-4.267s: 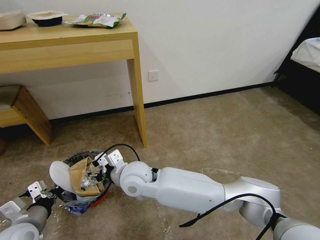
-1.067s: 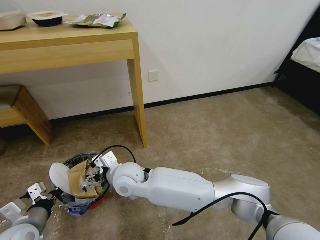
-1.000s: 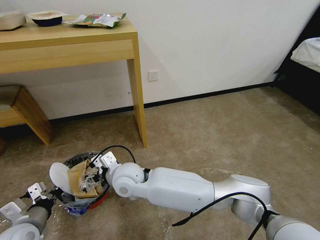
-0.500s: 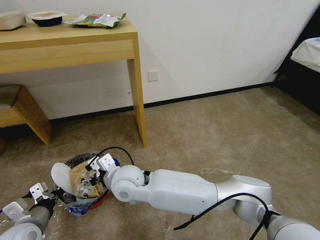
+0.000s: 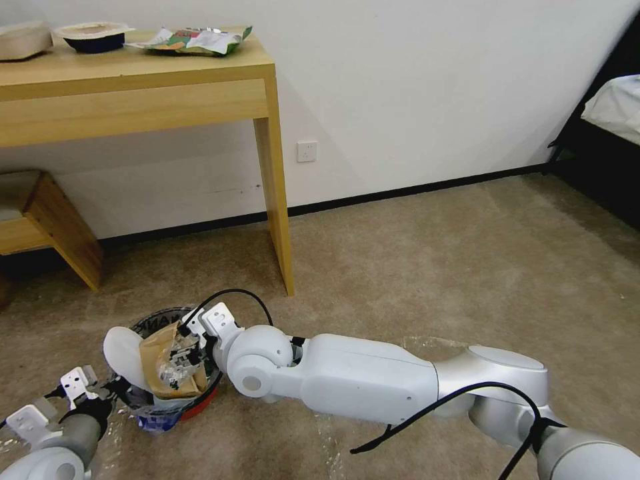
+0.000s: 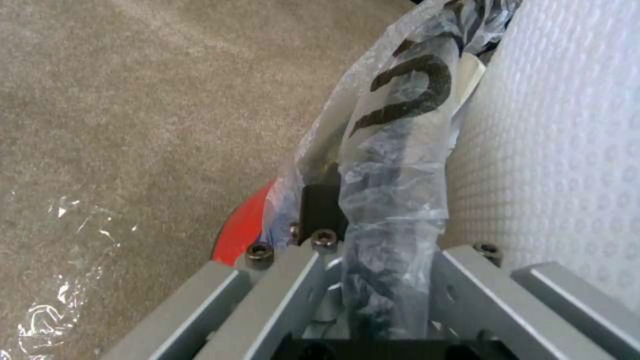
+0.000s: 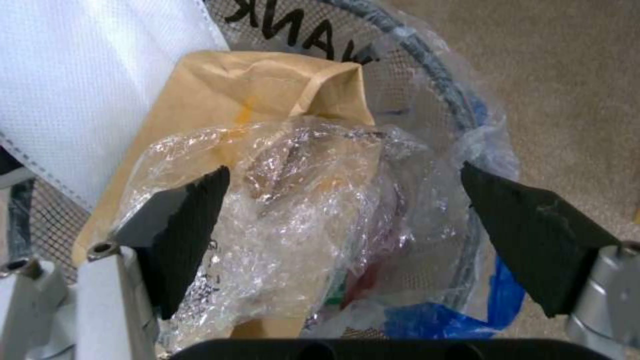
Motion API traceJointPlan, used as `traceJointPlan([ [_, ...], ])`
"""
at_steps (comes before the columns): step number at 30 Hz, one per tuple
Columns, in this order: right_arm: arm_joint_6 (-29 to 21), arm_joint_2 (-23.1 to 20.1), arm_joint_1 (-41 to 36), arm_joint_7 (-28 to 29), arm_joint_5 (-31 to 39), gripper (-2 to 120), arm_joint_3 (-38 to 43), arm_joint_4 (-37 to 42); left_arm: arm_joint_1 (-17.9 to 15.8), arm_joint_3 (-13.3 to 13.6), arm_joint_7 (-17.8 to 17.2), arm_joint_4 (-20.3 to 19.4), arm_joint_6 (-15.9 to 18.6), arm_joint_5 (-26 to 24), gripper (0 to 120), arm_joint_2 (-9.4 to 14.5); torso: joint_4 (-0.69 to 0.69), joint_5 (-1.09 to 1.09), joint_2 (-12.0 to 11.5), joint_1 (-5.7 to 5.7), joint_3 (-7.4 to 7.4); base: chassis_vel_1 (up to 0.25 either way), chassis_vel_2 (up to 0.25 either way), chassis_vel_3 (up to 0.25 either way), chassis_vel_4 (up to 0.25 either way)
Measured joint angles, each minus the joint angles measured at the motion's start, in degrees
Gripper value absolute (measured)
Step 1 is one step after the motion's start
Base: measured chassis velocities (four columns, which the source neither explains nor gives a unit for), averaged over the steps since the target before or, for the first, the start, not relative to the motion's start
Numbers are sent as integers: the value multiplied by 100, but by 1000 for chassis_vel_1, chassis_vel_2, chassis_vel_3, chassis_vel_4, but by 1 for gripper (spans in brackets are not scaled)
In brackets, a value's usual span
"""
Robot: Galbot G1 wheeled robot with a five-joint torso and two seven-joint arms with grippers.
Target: Pick up the trash bin and place the garbage on the floor into it.
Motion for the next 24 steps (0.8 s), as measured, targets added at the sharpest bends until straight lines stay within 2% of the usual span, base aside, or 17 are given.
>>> traceJointPlan([
  [14,-123,-90,96,21,10,94,-55,67,-51,5,16,86,-8,18,1,-10,0,0,0,0,0,0,0,0,0],
  [24,-280,-222,181,310,223,95,23,314,-86,41,21,122,-9,53,1,-17,0,0,0,0,0,0,0,0,0],
])
